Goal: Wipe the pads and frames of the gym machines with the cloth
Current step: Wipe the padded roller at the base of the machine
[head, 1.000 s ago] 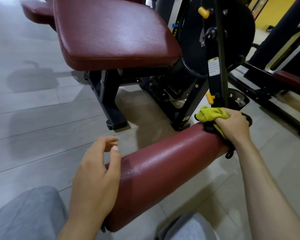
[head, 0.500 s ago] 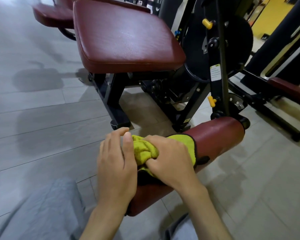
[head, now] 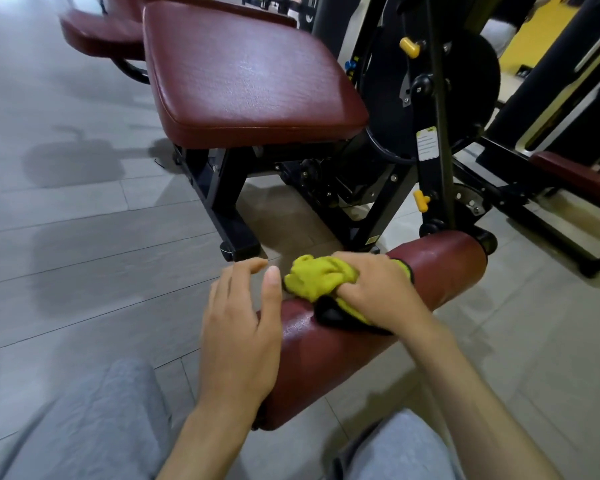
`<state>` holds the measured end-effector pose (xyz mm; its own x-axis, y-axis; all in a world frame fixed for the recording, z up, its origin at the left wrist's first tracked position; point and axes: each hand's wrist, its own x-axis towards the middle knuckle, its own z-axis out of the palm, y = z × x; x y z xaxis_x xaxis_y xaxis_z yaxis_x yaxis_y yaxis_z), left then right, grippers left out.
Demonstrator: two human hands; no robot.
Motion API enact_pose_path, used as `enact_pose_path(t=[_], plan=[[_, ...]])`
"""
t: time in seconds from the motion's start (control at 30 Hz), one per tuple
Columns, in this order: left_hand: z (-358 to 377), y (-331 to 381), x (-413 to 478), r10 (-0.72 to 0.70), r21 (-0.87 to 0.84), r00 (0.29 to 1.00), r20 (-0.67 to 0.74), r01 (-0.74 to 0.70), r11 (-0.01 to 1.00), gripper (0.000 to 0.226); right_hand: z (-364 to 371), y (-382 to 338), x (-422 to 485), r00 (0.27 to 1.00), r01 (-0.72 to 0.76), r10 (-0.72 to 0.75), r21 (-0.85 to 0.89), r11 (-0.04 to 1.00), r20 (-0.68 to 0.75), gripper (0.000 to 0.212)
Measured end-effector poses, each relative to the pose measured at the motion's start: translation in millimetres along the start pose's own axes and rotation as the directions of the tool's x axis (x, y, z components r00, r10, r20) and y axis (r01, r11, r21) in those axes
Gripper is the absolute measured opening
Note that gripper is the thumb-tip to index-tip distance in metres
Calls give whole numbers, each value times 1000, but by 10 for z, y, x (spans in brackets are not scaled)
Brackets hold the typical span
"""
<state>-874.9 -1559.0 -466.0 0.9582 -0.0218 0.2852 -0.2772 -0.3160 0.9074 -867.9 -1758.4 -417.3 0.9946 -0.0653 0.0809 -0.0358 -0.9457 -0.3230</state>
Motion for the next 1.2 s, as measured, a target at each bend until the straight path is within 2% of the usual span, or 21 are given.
enact_pose_path(t=[0.07, 0.13, 0.23, 0.3, 0.43, 0.53, 0.6, 0.67, 0.73, 0.87, 0.97, 1.07, 1.2], plan=[[7, -3, 6, 7, 30, 1000, 10, -7, 1000, 37, -105, 189, 213, 989, -129, 134, -80, 988, 63, 24], [11, -4, 5, 11, 46, 1000, 16, -11, 999, 33, -132, 266, 464, 965, -190, 216, -172, 967, 148, 26], [12, -9, -1, 12, 61, 1000, 14, -13, 998, 32, -39, 211, 740, 921, -166, 254, -291, 942, 296, 32], [14, -9, -8, 11, 63, 1000, 14, -12, 998, 31, 38, 175, 782, 913, -158, 270, -344, 925, 305, 33], [9, -10, -24, 10, 54, 1000, 21, -11, 998, 32, 32, 183, 520, 980, -119, 166, -340, 933, 111, 27], [5, 7, -26, 10, 47, 1000, 15, -11, 999, 31, 49, 265, 178, 987, -104, 71, -243, 964, -144, 24], [7, 25, -28, 18, 62, 1000, 20, -19, 998, 34, 118, 309, -108, 938, -46, 45, 6, 999, -343, 24], [9, 40, -31, 21, 75, 999, 25, -23, 997, 36, 258, 373, -389, 863, 95, 57, 272, 958, -502, 23], [19, 50, -39, 27, 108, 999, 33, -31, 994, 39, 456, 457, -632, 805, 149, 92, 350, 925, -585, 34], [46, 56, -53, 56, 244, 998, 42, -65, 968, 45, 594, 546, -761, 770, 180, 100, 365, 913, -630, 40], [47, 40, -41, 44, 257, 998, 51, -55, 965, 46, 337, 507, -520, 815, 202, 29, 332, 921, -578, 30], [49, 37, -48, 34, 222, 998, 50, -44, 974, 52, 121, 557, -240, 891, 78, 41, 243, 967, -451, 30], [45, 64, -62, 11, 126, 1000, 16, -13, 992, 59, 88, 459, -149, 918, -75, 104, 91, 993, -383, 35]])
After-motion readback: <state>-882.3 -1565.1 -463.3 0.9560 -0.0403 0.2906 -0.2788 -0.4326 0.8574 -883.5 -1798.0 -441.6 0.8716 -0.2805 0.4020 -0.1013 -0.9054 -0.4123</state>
